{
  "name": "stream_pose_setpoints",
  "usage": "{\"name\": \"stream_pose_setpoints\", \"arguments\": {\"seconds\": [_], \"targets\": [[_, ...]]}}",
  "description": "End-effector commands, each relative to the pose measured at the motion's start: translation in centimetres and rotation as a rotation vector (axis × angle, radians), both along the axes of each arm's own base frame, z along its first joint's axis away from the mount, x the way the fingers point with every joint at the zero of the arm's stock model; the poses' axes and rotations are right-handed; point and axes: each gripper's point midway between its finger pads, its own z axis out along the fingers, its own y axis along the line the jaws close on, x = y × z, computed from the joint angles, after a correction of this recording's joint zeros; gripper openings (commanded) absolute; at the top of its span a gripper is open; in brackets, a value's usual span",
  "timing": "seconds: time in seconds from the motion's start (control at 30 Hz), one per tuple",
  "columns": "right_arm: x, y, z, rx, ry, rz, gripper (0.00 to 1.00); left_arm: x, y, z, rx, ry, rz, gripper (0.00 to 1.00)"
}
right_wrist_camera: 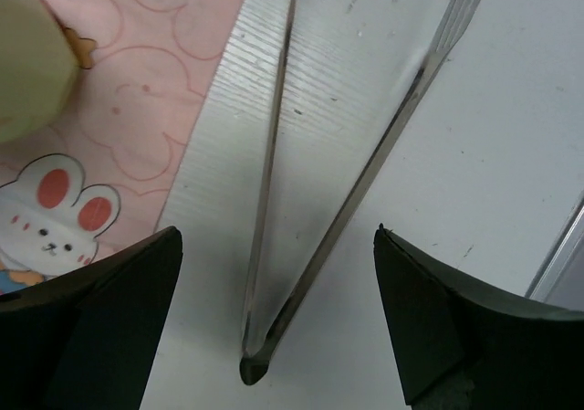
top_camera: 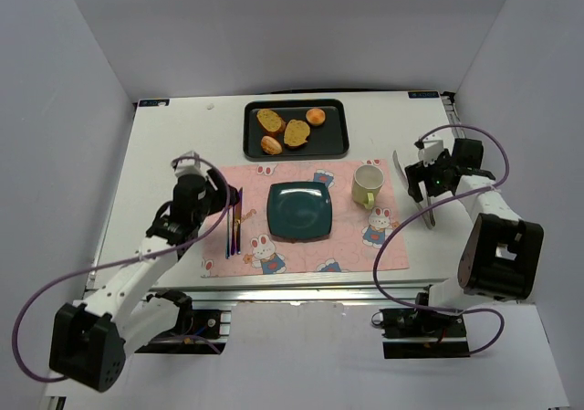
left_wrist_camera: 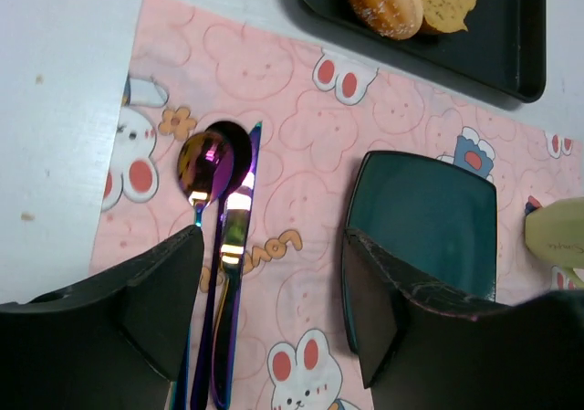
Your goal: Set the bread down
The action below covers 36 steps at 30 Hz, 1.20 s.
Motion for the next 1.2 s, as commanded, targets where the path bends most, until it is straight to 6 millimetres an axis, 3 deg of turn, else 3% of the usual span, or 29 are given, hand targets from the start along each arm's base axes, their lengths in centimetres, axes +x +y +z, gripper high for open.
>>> {"name": "stream_pose_setpoints", "arguments": {"seconds": [0.0, 0.23, 0.5, 0.57, 0.77, 0.8, 0.87, 0.9, 0.97, 1.03, 1.1, 1.17], "targets": [[2.1, -1.6, -1.3, -0.104, -0.005, -0.093, 0.89, -1.8, 1.1, -0.4, -0.099, -0.03, 0.087, 0.73], [4.1, -2.4, -4.8, -0.138, 0.109, -0.171, 0.85, -2.4, 1.5, -0.8, -0.085, -0.026, 0.095, 0.73], [0.7, -2.1, -8.5, -0.1, 0.295, -0.25, 0.71, -2.0, 1.0, -1.2, -0.095, -0.019, 0.081, 0.73], [0.1, -1.4, -9.4, -0.065, 0.359, -0.248, 0.55, -1.9, 1.1, -1.0, -0.092, -0.026, 0.085, 0.73], [0.1, -1.5, -9.9, -0.07, 0.388, -0.235, 0.5, -2.1, 1.3, -0.8, -0.101, -0.033, 0.09, 0.73], [0.1, -1.6, -9.8, -0.079, 0.384, -0.225, 0.42, -2.2, 1.3, -0.8, -0.101, -0.033, 0.09, 0.73], [0.7, -1.7, -9.0, -0.09, 0.349, -0.214, 0.27, -2.2, 1.3, -0.7, -0.101, -0.033, 0.09, 0.73], [1.2, -1.7, -8.4, -0.086, 0.327, -0.206, 0.15, -2.1, 1.3, -0.6, -0.101, -0.036, 0.09, 0.73], [2.4, -0.7, -5.3, -0.04, 0.251, -0.155, 0.04, -2.1, 1.2, -0.3, -0.1, -0.039, 0.089, 0.73], [4.5, 1.0, -0.3, 0.035, 0.124, -0.069, 0.0, -1.9, 1.2, 0.3, -0.104, -0.051, 0.088, 0.73], [5.5, 2.8, 3.2, 0.1, 0.05, 0.009, 0.0, -1.8, 1.1, 0.7, -0.108, -0.06, 0.086, 0.73], [7.3, 5.5, 8.8, 0.186, -0.066, 0.11, 0.1, -1.6, 1.0, 1.1, -0.115, -0.068, 0.083, 0.73]]}}
